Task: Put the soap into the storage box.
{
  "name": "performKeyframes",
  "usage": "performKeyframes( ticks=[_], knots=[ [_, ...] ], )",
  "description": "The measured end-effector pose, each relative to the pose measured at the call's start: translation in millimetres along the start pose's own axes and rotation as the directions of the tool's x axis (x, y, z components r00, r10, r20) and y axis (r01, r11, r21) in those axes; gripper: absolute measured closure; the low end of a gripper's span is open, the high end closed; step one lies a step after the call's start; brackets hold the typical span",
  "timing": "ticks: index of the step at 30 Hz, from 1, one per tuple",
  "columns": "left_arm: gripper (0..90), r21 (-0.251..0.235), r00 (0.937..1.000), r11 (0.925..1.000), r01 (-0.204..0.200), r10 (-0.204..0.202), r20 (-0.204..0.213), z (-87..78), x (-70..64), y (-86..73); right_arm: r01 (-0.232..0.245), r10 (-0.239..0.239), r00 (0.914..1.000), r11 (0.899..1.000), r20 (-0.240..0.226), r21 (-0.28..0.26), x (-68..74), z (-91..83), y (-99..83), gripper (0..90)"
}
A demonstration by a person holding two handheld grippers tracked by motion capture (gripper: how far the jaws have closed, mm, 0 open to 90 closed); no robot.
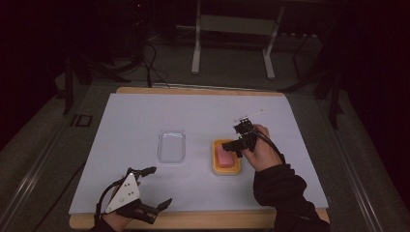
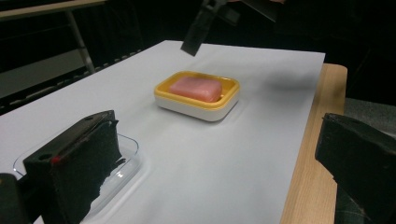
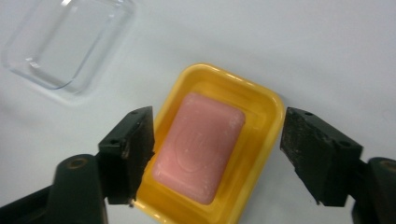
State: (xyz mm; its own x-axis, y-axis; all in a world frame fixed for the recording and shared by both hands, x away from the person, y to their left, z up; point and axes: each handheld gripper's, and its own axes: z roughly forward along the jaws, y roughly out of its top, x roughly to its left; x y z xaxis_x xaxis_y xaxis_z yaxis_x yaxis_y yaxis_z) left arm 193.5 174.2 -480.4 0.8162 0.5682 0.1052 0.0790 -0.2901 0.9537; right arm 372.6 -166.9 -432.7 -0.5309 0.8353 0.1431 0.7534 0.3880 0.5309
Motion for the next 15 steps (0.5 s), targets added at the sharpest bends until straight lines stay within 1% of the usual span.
performKeyframes(
  ticks=[1, 2, 4, 5, 6, 7, 8, 9, 10, 11, 13, 14, 15],
  knots=[
    [0.5, 0.001, 1.0000, 1.0000, 0.003, -0.003, 0.002, 0.5, -0.2, -0.3, 0.024, -0.024, 0.9994, 1.000, -0.026, -0.016, -1.5, -1.4, -4.0, 18.8],
    [0.6, 0.001, 1.0000, 1.0000, 0.003, -0.003, 0.004, 0.4, -0.1, -0.1, 0.057, -0.058, 0.9979, 0.998, -0.028, -0.021, -3.6, -2.9, -11.2, 18.2],
    [0.6, -0.003, 1.0000, 1.0000, 0.004, -0.004, 0.004, 0.4, 0.1, 0.0, 0.091, -0.091, 0.9958, 0.995, -0.011, -0.040, -5.9, -4.0, -17.3, 19.5],
    [0.6, -0.002, 1.0000, 1.0000, 0.006, -0.006, 0.004, 0.4, 0.1, -0.1, 0.101, -0.102, 0.9947, 0.994, -0.011, -0.051, -7.8, -4.7, -21.1, 19.7],
    [0.5, -0.002, 1.0000, 1.0000, 0.005, -0.005, 0.003, 0.3, 0.0, -0.1, 0.103, -0.104, 0.9944, 0.993, -0.016, -0.064, -10.4, -6.0, -25.5, 20.5],
    [0.6, -0.003, 1.0000, 1.0000, 0.005, -0.005, 0.002, 0.3, 0.1, -0.1, 0.108, -0.108, 0.9941, 0.991, -0.005, -0.079, -12.0, -6.9, -28.1, 22.4],
    [0.5, -0.004, 1.0000, 1.0000, 0.007, -0.007, 0.003, 0.3, 0.1, 0.0, 0.114, -0.113, 0.9934, 0.989, 0.019, -0.094, -14.5, -8.6, -32.1, 23.2],
    [0.6, -0.003, 1.0000, 1.0000, 0.007, -0.007, 0.002, 0.4, 0.2, -0.1, 0.112, -0.111, 0.9936, 0.988, 0.024, -0.104, -15.8, -9.8, -34.3, 23.7],
    [0.6, -0.002, 1.0000, 1.0000, 0.007, -0.007, 0.002, 0.6, 0.2, -0.1, 0.119, -0.116, 0.9928, 0.985, 0.032, -0.125, -18.1, -12.1, -38.1, 26.4],
    [0.6, -0.001, 1.0000, 1.0000, 0.007, -0.007, 0.002, 0.7, 0.2, -0.2, 0.128, -0.122, 0.9911, 0.982, 0.054, -0.138, -19.4, -13.7, -40.8, 27.8],
    [0.6, -0.001, 1.0000, 1.0000, 0.008, -0.008, 0.003, 0.9, 0.2, -0.2, 0.137, -0.125, 0.9884, 0.978, 0.087, -0.154, -21.1, -16.5, -45.3, 27.9],
    [0.5, -0.001, 1.0000, 1.0000, 0.007, -0.007, 0.002, 0.8, 0.2, -0.2, 0.138, -0.127, 0.9887, 0.977, 0.079, -0.164, -22.6, -18.4, -47.7, 27.9],
    [0.5, -0.002, 1.0000, 1.0000, 0.008, -0.008, 0.002, 0.7, 0.1, -0.2, 0.128, -0.117, 0.9905, 0.977, 0.072, -0.171, -24.5, -20.4, -50.6, 27.9]
  ],
)
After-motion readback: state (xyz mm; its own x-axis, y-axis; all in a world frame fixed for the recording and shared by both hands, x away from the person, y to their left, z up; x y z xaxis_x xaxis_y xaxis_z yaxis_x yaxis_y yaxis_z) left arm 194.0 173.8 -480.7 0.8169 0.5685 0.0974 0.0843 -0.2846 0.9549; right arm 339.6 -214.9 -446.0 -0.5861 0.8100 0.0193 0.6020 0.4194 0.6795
